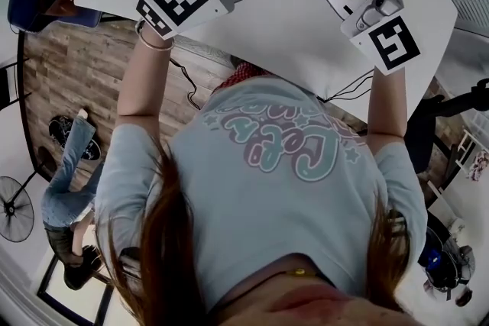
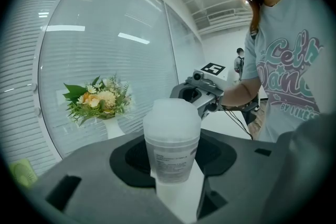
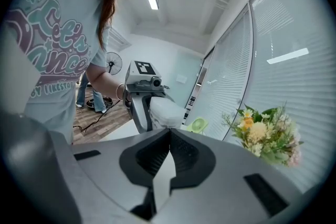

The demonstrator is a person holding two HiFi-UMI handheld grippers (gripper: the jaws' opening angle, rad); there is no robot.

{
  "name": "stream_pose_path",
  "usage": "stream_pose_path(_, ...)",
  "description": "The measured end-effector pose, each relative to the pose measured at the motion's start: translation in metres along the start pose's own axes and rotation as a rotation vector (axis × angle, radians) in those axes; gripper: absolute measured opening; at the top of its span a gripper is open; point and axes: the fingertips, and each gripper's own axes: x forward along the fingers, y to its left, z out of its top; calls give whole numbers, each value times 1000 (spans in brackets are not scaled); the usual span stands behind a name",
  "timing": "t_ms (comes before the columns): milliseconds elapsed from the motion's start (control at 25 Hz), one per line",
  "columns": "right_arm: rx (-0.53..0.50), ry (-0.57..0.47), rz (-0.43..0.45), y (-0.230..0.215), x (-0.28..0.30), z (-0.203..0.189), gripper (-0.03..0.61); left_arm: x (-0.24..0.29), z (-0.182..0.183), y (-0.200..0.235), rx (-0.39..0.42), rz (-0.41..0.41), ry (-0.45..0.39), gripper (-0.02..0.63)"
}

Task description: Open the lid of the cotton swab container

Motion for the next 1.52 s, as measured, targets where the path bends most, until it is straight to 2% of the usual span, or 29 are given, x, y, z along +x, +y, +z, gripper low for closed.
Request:
stream_pose_path(240,-17,-4,-3,1,-23,15,12,0,7,-18,-13,-57,-6,199)
stream_pose_path(520,-78,13,136,15,-48,31,173,5,19,-36,-13,-117,-16,199)
stream_pose_path(680,-104,21,226,29,-37,35,218,4,16,-41,4,-143,-7,199)
stream_pose_path(800,-123,20,260,40,-22,40,245,0,13,-45,14,-161,-5,199)
stream_pose_path(1000,-119,9,287,42,-27,39,245,17,18,-58,24,-200,7,199)
stream_pose_path(1360,-87,10,395,57,-19,29,233,24,13,-68,33,-227,0,199)
stream_pose_path(1520,-69,0,417,64,-17,32,222,19,13,-71,29,-222,-7,199)
